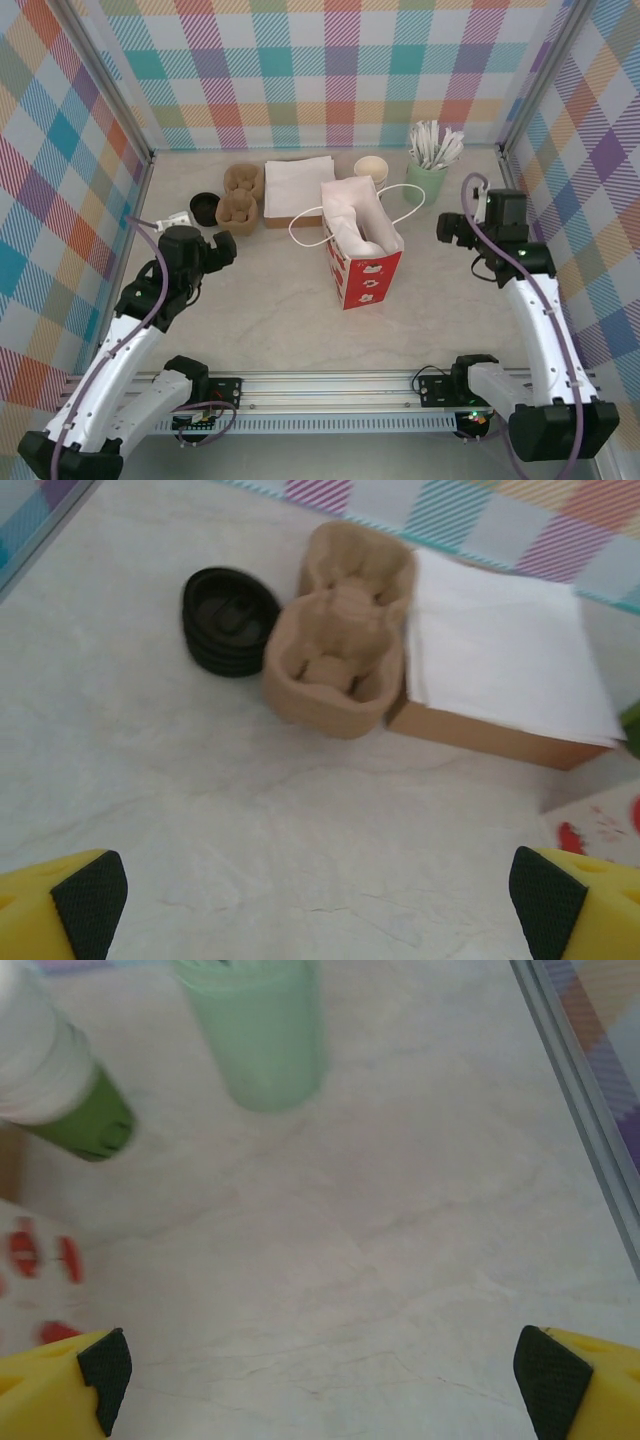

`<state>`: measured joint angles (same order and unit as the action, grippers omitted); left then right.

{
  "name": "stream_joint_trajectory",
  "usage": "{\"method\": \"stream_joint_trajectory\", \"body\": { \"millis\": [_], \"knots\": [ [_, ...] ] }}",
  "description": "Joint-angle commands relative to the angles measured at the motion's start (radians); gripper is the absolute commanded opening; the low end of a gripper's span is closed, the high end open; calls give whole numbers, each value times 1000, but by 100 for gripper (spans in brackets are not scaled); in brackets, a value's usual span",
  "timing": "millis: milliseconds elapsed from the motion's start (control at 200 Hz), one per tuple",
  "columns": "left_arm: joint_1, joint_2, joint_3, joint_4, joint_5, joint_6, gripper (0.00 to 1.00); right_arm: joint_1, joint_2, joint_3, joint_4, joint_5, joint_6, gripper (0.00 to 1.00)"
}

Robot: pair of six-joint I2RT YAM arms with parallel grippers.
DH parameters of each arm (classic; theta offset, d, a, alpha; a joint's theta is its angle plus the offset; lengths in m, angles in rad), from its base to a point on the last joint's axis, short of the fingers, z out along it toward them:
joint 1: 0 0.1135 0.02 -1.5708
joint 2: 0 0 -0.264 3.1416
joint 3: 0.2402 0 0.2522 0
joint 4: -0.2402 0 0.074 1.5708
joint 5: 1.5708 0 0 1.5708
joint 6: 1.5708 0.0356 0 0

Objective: Pack the takeout coffee

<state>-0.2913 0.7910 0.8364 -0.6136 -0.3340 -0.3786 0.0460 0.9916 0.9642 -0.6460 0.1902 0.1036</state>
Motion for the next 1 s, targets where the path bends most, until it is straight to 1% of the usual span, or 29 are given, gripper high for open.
{"method": "stream_joint_trajectory", "body": {
  "millis": [0, 95, 165, 245, 295, 380, 465, 495, 505, 555, 600, 635, 650, 690, 725, 755, 790, 820, 995],
  "knots": [
    [85, 12, -53, 80, -2, 2, 100, -12, 3, -160, 273, 104, 50, 100],
    [131, 43, -122, 181, -70, 38, 100, -17, 80, -280, 452, 112, 60, 100],
    [142, 77, -176, 281, -97, 101, 100, -17, 154, -339, 607, 109, 53, 100],
    [148, 134, -203, 327, -163, 113, 100, -17, 239, -391, 799, 87, 24, 100],
    [151, 177, -215, 393, -185, 128, 100, -17, 291, -411, 906, 61, 3, 100],
    [151, 239, -249, 490, -187, 162, 100, -17, 386, -438, 1085, -1, -48, 100],
    [152, 291, -289, 617, -163, 200, 99, -18, 472, -468, 1250, -53, -59, 100],
    [151, 303, -302, 668, -146, 222, 99, -17, 497, -474, 1268, -84, -70, 100],
    [152, 308, -308, 682, -140, 232, 99, -17, 505, -480, 1309, -92, -75, 100],
    [151, 328, -326, 747, -131, 261, 99, -17, 498, -502, 1338, -119, -84, 100],
    [151, 338, -340, 808, -120, 294, 99, -17, 512, -545, 1425, -135, -90, 100],
    [152, 343, -355, 860, -109, 320, 99, -17, 547, -576, 1531, -156, -103, 100],
    [152, 346, -361, 881, -104, 332, 99, -18, 549, -574, 1531, -165, -105, 100],
    [152, 358, -375, 942, -85, 362, 100, -23, 530, -554, 1444, -189, -107, 100],
    [151, 370, -383, 991, -61, 386, 100, -28, 541, -557, 1479, -195, -103, 100],
    [152, 386, -390, 1026, -46, 401, 100, -32, 533, -546, 1438, -197, -99, 100],
    [152, 406, -398, 1074, -22, 419, 100, -37, 539, -548, 1457, -203, -94, 100],
    [152, 428, -406, 1114, 1, 431, 100, -38, 534, -544, 1437, -204, -96, 100],
    [151, 593, -457, 1355, 121, 444, 100, -38, 535, -546, 1442, -203, -97, 100]
  ]
}}
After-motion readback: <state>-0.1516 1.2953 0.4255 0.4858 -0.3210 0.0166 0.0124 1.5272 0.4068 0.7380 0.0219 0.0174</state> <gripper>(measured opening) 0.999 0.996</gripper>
